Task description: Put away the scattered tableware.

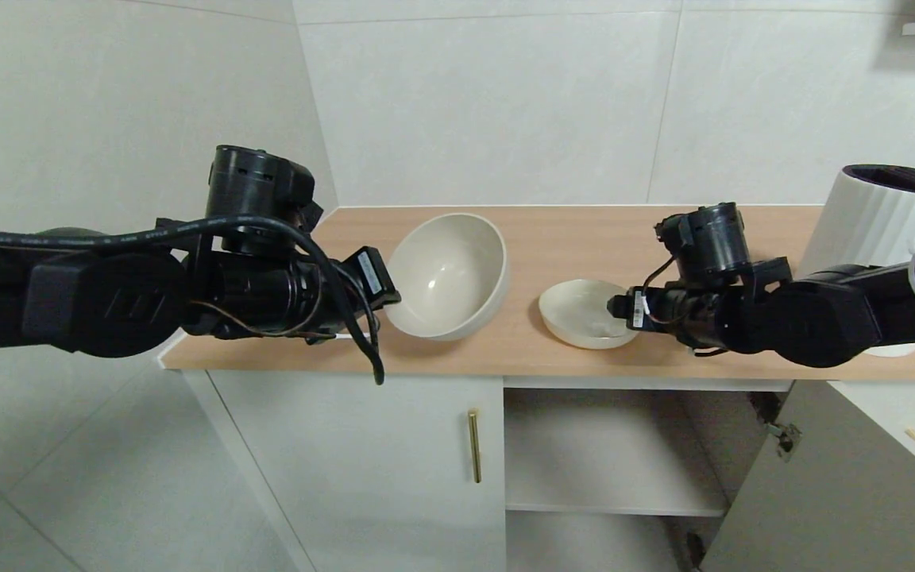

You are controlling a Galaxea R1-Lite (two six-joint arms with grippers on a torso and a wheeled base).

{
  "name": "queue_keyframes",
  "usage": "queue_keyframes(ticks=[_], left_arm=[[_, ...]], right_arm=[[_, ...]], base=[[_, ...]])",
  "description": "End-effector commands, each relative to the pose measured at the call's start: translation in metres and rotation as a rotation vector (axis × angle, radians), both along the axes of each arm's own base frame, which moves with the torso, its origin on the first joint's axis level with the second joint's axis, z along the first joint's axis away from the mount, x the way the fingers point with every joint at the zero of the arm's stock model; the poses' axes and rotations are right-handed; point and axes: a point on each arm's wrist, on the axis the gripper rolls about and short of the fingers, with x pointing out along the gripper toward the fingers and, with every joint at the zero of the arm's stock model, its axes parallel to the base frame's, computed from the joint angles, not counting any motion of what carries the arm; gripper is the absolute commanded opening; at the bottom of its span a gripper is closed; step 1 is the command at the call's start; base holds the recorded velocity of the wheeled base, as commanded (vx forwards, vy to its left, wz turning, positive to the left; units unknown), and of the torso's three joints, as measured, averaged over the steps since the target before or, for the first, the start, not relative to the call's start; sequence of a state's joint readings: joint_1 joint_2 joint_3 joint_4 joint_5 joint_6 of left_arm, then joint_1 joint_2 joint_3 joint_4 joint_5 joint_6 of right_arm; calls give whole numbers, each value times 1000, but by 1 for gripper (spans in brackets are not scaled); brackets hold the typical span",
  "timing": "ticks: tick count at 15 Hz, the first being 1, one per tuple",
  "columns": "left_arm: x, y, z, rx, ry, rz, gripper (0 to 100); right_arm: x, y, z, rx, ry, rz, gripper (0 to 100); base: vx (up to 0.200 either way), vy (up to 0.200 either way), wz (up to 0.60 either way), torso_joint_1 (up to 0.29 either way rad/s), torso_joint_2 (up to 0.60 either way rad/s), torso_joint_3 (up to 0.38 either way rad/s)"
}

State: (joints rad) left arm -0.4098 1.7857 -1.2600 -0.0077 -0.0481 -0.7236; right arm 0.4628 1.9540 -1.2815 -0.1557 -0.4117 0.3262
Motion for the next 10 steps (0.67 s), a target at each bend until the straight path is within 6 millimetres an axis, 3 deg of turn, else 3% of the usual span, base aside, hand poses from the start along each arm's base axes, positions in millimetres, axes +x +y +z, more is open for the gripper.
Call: queue_keyframes(ticks=[1,2,7,10], left_arm=[[-1,0,1,0,-1,1,0],[-3,1,3,-3,-7,-1,0],[-5,2,5,-5,-12,-1,0],[-11,4,3,15,-12,-11,0]], right_arm=[[3,1,-6,-5,13,1,100],[3,1,-6,-5,13,1,0],[2,1,-3,23,7,0,0],[-8,-3,16,73,-24,15,0]], base=[[0,0,0,0,0,0],[0,0,0,0,0,0],[0,0,0,0,0,0],[0,0,0,0,0,0]])
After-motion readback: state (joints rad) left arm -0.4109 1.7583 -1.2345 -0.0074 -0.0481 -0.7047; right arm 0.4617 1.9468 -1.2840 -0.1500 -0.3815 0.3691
